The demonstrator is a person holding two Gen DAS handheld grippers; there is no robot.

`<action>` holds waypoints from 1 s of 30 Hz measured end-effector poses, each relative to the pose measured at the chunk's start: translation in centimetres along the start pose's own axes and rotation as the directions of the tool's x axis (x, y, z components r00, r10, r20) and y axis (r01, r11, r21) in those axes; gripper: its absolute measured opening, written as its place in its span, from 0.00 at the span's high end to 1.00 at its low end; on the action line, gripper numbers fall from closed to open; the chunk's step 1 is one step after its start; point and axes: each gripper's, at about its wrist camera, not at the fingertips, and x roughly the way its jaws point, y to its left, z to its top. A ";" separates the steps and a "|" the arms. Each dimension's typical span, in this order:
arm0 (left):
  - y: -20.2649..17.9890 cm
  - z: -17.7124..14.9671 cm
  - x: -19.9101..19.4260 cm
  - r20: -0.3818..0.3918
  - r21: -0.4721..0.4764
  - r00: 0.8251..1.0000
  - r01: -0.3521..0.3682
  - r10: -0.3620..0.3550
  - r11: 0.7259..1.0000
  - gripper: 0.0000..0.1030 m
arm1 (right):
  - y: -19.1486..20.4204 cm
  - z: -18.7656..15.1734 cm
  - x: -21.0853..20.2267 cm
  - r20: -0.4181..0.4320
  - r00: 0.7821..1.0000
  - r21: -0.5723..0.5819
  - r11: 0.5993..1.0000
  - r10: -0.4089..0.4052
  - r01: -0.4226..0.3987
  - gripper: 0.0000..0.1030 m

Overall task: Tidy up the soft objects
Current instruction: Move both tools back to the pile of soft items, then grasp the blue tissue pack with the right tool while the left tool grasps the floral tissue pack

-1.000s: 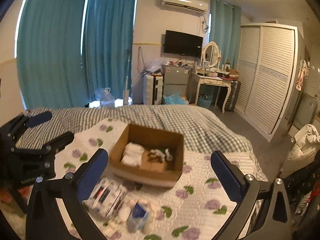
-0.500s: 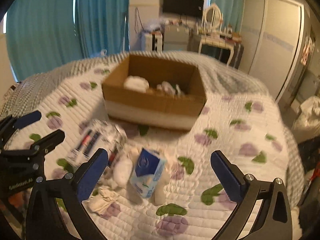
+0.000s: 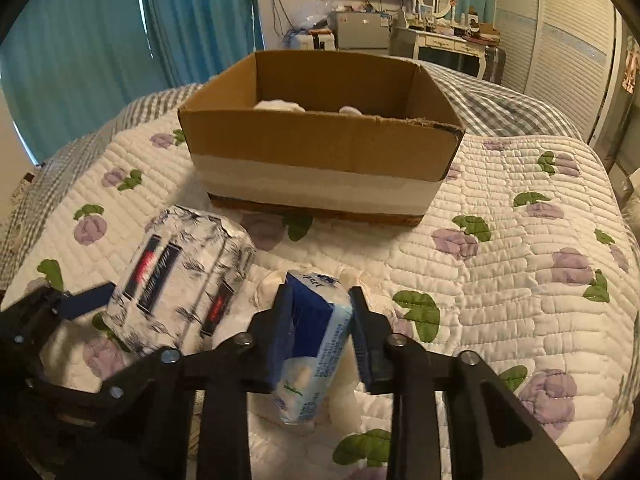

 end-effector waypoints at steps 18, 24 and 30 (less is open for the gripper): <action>-0.2 0.2 0.7 -0.041 -0.012 0.998 0.040 -0.040 0.999 0.22 | -0.3 -0.6 -0.3 0.017 1.000 0.026 0.999 0.019 -0.019 0.76; 0.5 0.3 2.2 -0.064 -0.049 0.996 0.057 -0.060 0.997 0.21 | -0.3 -0.8 -0.4 0.017 1.000 0.022 1.000 0.016 -0.016 0.76; 0.4 0.1 1.4 -0.061 -0.026 0.997 0.043 -0.044 0.999 0.45 | -0.3 -1.3 -1.3 0.029 1.000 0.024 1.000 0.011 -0.012 0.76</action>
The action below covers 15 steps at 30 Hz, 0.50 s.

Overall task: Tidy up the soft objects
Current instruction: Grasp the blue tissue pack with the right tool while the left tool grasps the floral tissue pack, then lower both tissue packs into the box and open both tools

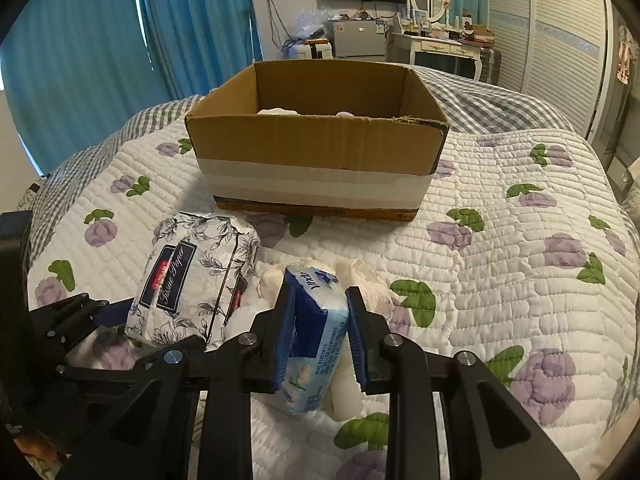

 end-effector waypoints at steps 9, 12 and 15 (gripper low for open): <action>-0.6 0.5 -4.8 0.127 0.023 0.992 -0.003 0.000 1.000 0.63 | 0.3 -0.2 -2.6 0.031 0.999 0.002 1.000 -0.013 0.013 0.83; -1.1 1.1 -6.8 0.189 0.046 0.982 -0.011 0.002 0.999 0.63 | 0.5 0.4 -4.1 0.065 0.998 -0.008 1.000 -0.017 0.018 0.85; -1.5 2.2 -8.7 0.239 0.063 0.971 -0.008 -0.007 0.998 0.63 | 1.0 1.6 -6.2 0.114 0.993 -0.033 0.999 -0.012 0.016 0.85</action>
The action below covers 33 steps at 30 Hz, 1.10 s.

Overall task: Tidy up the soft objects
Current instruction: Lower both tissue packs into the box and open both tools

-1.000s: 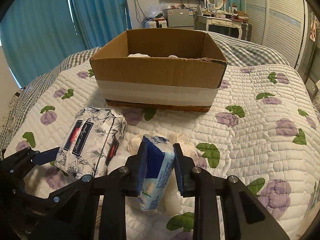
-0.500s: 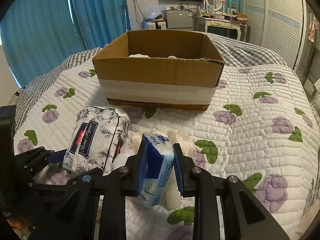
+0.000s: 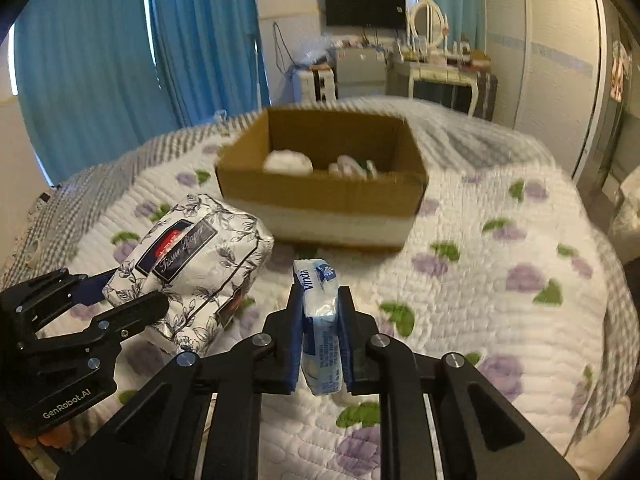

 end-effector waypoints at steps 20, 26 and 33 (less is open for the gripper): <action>1.3 14.4 7.5 0.122 0.033 0.992 -0.021 0.017 0.999 0.62 | -3.7 16.8 4.1 0.139 0.990 -0.006 1.000 0.012 -0.011 0.85; 2.5 15.2 14.3 0.044 0.035 0.998 -0.035 0.033 0.999 0.61 | -6.5 17.7 12.1 0.050 0.998 0.053 0.998 0.029 -0.031 0.85; 2.8 15.1 16.4 0.054 0.016 0.997 -0.057 0.056 0.998 0.39 | -8.0 16.8 15.7 0.027 0.999 0.068 0.997 0.040 -0.042 0.67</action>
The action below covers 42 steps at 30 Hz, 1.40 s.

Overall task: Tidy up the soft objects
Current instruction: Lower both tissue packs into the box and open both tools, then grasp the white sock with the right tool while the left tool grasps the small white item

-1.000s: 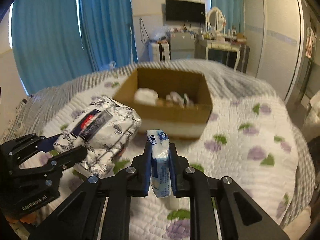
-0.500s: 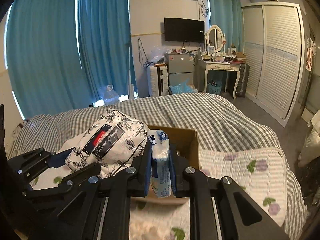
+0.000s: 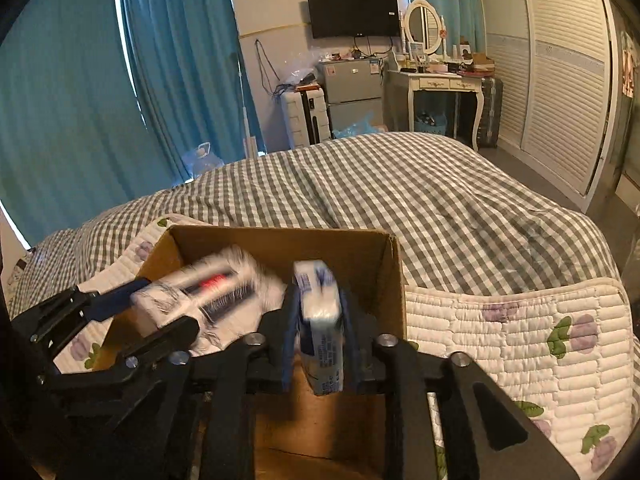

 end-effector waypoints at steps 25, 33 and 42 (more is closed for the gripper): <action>-2.0 -0.6 -25.9 0.218 -0.018 0.967 -0.130 0.131 0.991 0.22 | 7.9 -3.9 -28.3 0.195 0.979 -0.168 0.982 -0.057 0.090 0.05; -3.2 -9.7 -22.3 0.040 -0.044 0.978 -0.203 0.205 0.978 0.22 | 7.4 -11.2 -25.3 0.080 0.996 -0.191 0.979 -0.050 0.064 0.05; -4.8 -19.1 -15.1 -0.228 -0.133 0.965 -0.165 0.132 0.977 0.24 | 4.9 -18.4 -18.2 -0.091 0.994 -0.158 0.987 -0.056 0.041 0.05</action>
